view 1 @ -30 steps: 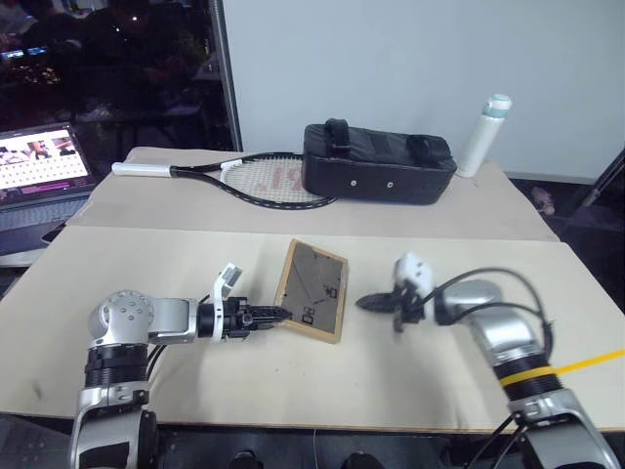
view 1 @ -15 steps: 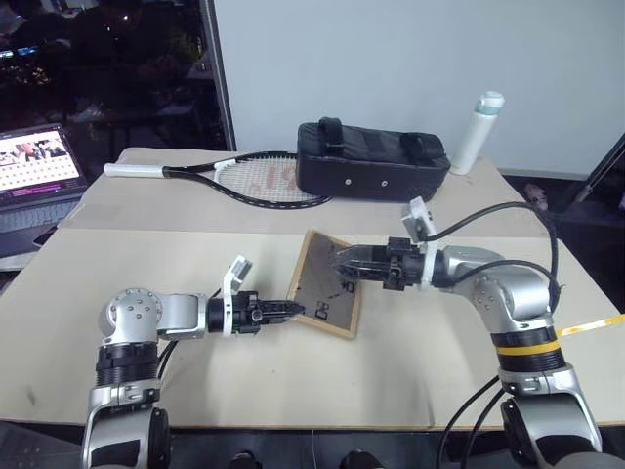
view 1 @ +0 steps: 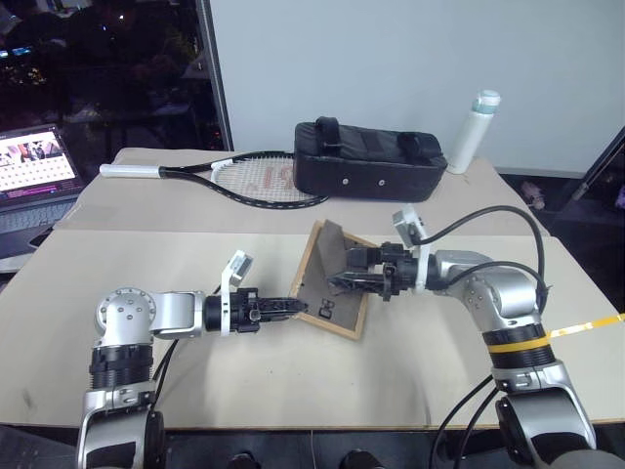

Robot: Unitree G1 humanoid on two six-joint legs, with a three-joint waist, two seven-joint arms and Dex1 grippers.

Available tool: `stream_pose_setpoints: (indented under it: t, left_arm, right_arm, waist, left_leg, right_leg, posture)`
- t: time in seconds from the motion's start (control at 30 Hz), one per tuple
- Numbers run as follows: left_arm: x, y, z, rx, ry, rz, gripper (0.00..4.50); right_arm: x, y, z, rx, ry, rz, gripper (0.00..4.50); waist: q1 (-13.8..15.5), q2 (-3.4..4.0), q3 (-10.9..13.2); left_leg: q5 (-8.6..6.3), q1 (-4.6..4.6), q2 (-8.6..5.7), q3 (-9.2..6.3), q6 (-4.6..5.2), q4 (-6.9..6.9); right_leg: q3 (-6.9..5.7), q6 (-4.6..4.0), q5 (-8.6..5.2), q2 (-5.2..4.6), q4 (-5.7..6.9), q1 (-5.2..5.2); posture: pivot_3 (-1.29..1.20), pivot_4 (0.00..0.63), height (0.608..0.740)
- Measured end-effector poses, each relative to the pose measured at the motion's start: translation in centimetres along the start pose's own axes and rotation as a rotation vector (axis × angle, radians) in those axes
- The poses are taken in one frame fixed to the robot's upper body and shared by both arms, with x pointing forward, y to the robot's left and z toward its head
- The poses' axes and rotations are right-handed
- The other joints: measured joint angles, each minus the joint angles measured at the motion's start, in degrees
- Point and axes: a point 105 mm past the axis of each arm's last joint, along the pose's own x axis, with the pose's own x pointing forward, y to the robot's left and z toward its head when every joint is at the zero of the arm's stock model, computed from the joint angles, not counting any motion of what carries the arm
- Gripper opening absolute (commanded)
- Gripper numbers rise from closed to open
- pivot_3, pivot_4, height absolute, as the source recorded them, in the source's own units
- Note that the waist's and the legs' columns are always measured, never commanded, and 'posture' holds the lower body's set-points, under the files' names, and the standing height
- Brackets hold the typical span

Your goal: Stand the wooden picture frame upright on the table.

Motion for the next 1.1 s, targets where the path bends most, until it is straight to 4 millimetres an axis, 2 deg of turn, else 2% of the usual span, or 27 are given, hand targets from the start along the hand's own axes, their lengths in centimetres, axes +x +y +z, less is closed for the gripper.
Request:
stream_pose_setpoints:
  t: [0.3,0.47,0.53,0.67,0.77,0.83,1.0,1.07,1.1]
  left_arm:
    - [0.0,0.1,-0.1,-0.01,0.0,-0.01,1.15]
    - [0.0,0.3,-0.1,-0.013,-0.001,-0.003,1.15]
    - [-0.1,0.4,0.0,-0.013,-0.006,0.005,1.15]
    - [-0.2,0.8,-0.1,-0.021,-0.009,0.028,1.15]
    - [-0.1,0.8,0.1,-0.026,-0.02,0.015,1.15]
    - [-0.2,1.0,0.2,-0.046,-0.03,0.005,1.15]
    - [0.2,1.4,1.5,-0.18,-0.097,-0.076,1.15]
    - [0.3,1.6,1.4,-0.227,-0.097,-0.104,1.15]
    - [0.3,1.5,1.4,-0.244,-0.092,-0.117,1.15]
  right_arm:
    - [-0.8,2.1,-0.4,-0.008,0.036,0.073,4.42]
    - [-1.0,2.0,-0.9,0.001,0.036,0.051,4.42]
    - [-1.4,0.8,-1.3,-0.029,0.05,-0.034,4.42]
    - [-4.5,-1.9,-1.8,-0.01,0.091,-0.218,4.42]
    - [-6.7,-2.2,-0.8,-0.034,0.081,-0.282,4.42]
    - [-8.0,-2.2,-0.8,-0.039,0.093,-0.315,4.42]
    - [-9.9,-1.7,-2.6,-0.042,0.139,-0.376,4.42]
    - [-10.7,-2.2,-3.7,-0.123,0.18,-0.448,4.42]
    - [-11.4,-3.0,-4.1,-0.226,0.222,-0.524,4.42]
  waist:
    - [0.08,0.0,0.0]
    - [-0.05,0.0,0.0]
    - [0.01,0.0,0.0]
    - [0.36,-0.02,0.01]
    - [0.49,-0.02,0.01]
    - [0.59,-0.02,0.01]
    - [0.67,-0.02,0.01]
    - [0.45,-0.02,0.01]
    - [0.29,-0.02,0.01]
  left_leg:
    - [0.0,-0.01,0.0,-0.01,0.0,0.02]
    - [0.0,0.0,0.0,-0.02,0.0,0.03]
    - [0.0,-0.01,0.0,-0.02,0.0,0.05]
    - [0.0,-0.09,0.0,-0.02,0.0,0.1]
    - [0.0,-0.09,0.0,-0.02,0.0,0.05]
    - [0.0,-0.09,0.0,-0.03,0.0,0.04]
    - [0.0,-0.08,-0.01,-0.04,0.01,0.11]
    - [-0.01,-0.09,-0.01,-0.04,0.0,0.14]
    - [-0.01,-0.1,-0.01,-0.04,0.0,0.14]
  right_leg:
    - [-0.01,0.0,0.0,0.0,0.0,-0.01]
    - [-0.01,0.0,0.0,0.0,0.0,-0.02]
    - [-0.02,0.0,0.0,0.0,0.0,0.0]
    - [-0.01,0.0,0.0,0.0,-0.01,-0.04]
    - [-0.02,0.0,0.0,0.0,-0.04,-0.04]
    - [-0.04,0.0,0.0,-0.01,-0.07,-0.04]
    - [-0.04,0.01,0.0,-0.01,-0.07,-0.01]
    - [-0.04,0.02,0.0,-0.01,-0.07,-0.01]
    - [-0.04,0.03,0.0,-0.02,-0.06,-0.03]
  posture:
    - [0.0,0.15,0.696]
    - [0.0,0.15,0.696]
    - [0.0,0.15,0.696]
    - [0.0,0.15,0.696]
    - [0.0,0.15,0.696]
    - [0.0,0.15,0.696]
    - [0.0,0.15,0.696]
    - [0.0,0.15,0.696]
    - [0.0,0.15,0.696]
